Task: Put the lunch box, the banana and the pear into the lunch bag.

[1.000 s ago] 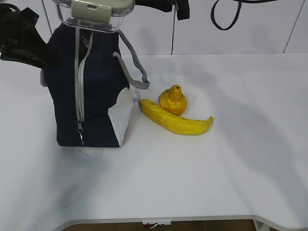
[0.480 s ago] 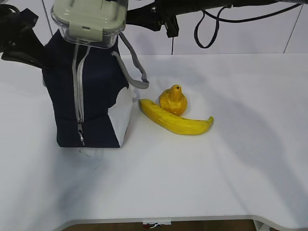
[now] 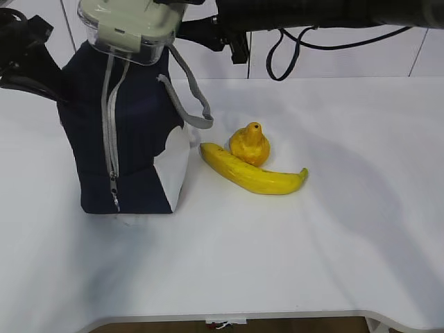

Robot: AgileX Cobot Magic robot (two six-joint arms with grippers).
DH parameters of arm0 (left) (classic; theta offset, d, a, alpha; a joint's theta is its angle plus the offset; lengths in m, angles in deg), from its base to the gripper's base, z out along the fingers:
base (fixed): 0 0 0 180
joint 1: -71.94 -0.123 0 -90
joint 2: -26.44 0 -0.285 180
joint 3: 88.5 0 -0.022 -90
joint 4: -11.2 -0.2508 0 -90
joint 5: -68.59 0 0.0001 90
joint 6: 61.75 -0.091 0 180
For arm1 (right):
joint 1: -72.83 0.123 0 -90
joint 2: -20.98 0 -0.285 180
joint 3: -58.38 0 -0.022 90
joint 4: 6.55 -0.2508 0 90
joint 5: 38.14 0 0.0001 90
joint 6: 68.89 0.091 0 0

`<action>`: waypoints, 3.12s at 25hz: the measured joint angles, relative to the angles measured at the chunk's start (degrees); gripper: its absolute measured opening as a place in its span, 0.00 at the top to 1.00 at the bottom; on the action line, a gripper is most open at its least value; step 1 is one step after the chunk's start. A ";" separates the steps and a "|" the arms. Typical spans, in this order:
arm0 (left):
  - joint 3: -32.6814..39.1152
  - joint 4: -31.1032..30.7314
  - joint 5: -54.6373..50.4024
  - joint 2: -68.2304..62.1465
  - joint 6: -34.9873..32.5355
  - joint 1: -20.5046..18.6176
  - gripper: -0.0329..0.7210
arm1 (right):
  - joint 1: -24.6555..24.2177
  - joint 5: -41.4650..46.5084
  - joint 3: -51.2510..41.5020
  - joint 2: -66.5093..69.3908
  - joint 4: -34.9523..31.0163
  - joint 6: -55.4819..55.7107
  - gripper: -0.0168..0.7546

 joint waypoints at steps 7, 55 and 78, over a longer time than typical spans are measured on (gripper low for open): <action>0.00 0.00 -0.09 0.00 0.00 0.00 0.96 | 0.46 -3.05 0.00 1.45 -2.92 -2.41 0.48; 0.00 6.57 -0.65 0.00 -4.03 4.65 0.96 | 2.23 -4.73 0.54 10.95 13.50 -11.49 0.48; 0.00 6.60 -0.72 -0.84 -4.24 4.65 0.96 | 2.35 -2.62 5.86 21.55 12.21 -10.64 0.48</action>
